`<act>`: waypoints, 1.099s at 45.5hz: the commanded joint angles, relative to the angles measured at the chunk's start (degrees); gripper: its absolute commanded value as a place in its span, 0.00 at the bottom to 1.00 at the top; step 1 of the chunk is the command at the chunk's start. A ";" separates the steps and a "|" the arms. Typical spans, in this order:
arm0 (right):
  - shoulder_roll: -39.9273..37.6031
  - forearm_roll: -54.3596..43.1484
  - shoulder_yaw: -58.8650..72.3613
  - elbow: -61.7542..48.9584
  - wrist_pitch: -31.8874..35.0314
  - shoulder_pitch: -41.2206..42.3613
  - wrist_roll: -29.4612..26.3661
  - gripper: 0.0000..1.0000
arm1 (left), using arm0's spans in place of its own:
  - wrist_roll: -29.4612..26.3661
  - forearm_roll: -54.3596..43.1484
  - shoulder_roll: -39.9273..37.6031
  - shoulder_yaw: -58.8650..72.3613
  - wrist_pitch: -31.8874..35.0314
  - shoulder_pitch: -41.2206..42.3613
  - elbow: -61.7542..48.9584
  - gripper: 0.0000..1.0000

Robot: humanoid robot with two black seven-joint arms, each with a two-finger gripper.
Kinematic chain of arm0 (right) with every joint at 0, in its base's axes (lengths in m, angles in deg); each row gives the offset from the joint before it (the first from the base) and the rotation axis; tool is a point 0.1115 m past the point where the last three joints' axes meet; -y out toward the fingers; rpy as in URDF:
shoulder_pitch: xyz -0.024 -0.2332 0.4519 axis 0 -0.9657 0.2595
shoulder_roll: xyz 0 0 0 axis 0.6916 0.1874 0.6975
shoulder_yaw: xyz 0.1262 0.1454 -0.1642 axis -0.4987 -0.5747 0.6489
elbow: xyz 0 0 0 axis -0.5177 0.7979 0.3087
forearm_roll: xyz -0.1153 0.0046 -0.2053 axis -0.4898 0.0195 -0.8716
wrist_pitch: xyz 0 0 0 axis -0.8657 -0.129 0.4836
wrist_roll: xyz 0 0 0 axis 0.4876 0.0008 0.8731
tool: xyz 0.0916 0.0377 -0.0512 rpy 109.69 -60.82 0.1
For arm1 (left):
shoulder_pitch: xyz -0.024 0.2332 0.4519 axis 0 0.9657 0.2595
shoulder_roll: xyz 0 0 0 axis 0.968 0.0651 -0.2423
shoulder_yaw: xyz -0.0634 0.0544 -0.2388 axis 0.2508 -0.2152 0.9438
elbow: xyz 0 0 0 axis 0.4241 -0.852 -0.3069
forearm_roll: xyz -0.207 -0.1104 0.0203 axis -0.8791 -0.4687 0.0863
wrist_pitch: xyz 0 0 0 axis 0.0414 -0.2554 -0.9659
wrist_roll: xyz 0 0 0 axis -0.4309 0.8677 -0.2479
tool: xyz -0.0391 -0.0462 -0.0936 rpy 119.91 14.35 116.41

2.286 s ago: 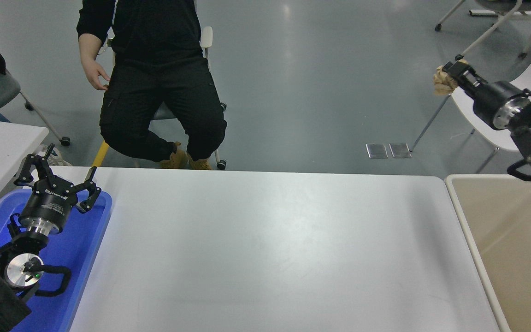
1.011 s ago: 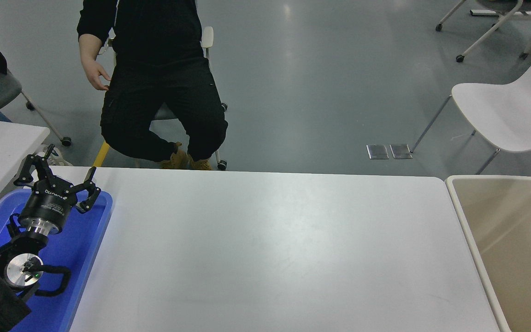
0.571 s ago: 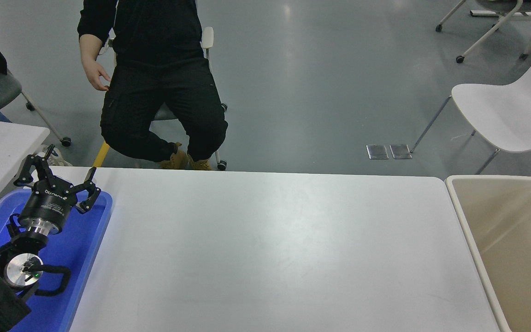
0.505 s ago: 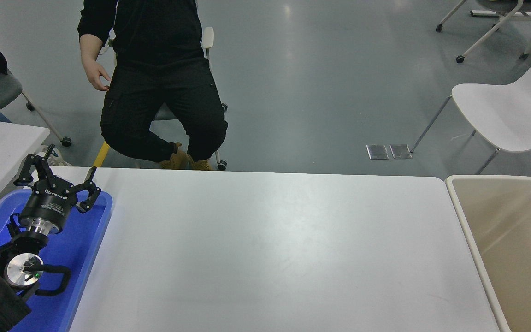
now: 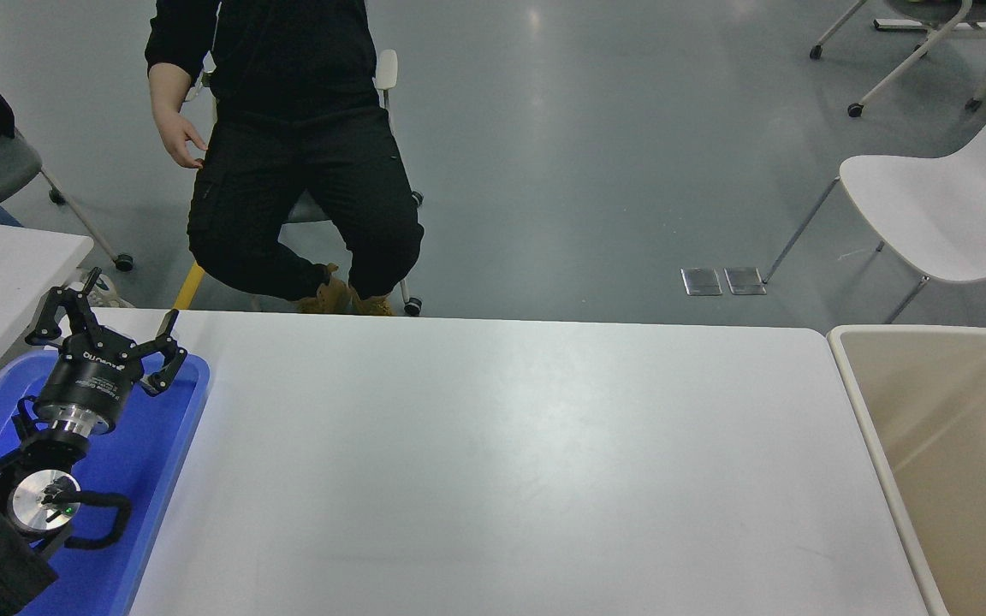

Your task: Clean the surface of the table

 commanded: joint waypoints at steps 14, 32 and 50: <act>0.36 -1.49 0.60 0.53 0.09 -0.99 0.08 0.98 | 0.00 0.00 0.08 0.00 0.00 0.00 0.00 1.00; -0.60 -1.49 0.42 0.36 0.18 0.24 0.08 0.98 | 0.00 0.00 -0.01 0.00 0.00 0.00 0.00 1.00; -5.26 1.06 -6.34 0.62 0.45 14.99 -0.10 0.99 | 0.00 0.00 0.08 0.00 0.00 0.00 0.00 1.00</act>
